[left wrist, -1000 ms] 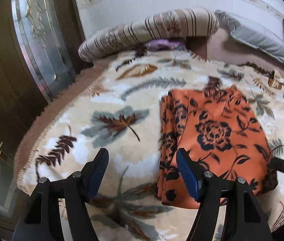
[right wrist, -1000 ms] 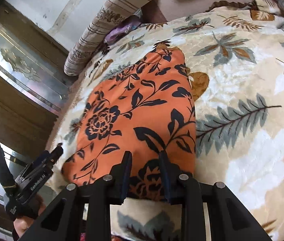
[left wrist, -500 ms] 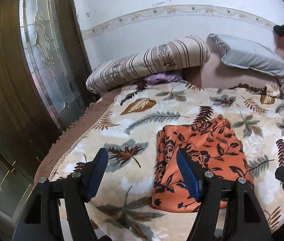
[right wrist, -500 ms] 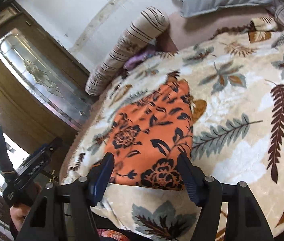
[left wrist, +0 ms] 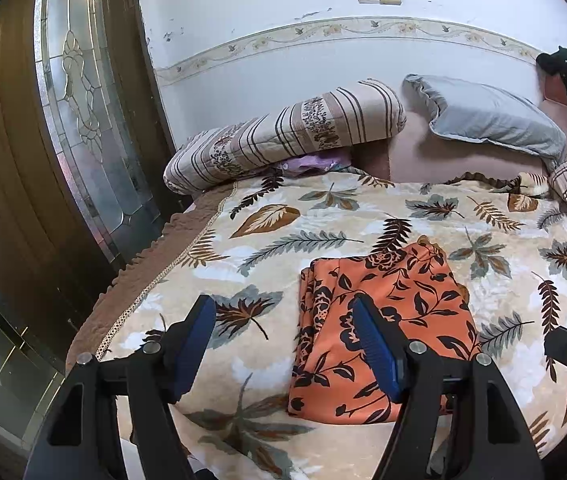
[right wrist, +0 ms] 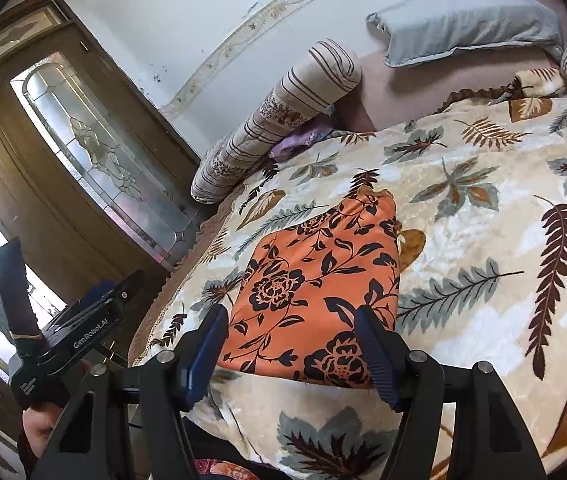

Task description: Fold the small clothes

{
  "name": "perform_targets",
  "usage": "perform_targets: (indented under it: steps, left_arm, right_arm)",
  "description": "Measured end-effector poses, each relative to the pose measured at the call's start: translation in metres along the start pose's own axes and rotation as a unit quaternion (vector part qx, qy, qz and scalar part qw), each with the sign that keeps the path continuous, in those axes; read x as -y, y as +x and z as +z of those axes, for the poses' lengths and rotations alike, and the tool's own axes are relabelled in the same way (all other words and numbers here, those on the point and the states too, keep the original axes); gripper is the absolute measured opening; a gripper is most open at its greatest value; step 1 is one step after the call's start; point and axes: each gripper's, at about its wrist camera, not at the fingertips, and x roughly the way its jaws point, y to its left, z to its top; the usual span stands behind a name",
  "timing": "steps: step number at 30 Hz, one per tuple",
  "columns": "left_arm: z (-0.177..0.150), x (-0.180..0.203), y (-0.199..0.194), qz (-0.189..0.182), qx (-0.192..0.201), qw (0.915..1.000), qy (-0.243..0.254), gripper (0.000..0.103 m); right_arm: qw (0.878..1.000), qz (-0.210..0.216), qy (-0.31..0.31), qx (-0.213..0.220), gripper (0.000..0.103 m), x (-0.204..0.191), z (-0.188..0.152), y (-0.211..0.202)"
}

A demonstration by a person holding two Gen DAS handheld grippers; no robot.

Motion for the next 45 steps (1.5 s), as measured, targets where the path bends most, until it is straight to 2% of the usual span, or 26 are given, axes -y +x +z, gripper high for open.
perform_targets:
  steps: [28,45]
  left_arm:
    - [-0.011,-0.019,0.024,-0.001,-0.022,0.9996,-0.017,0.072]
    - [-0.017,-0.021,0.037,-0.001,-0.038,0.9991,-0.018,0.072]
  right_arm:
    - [1.000,-0.007,-0.015,-0.018,0.069,-0.018,-0.009,0.016]
    - [0.999,-0.009,-0.008,-0.033,0.069,-0.016,-0.012,0.026]
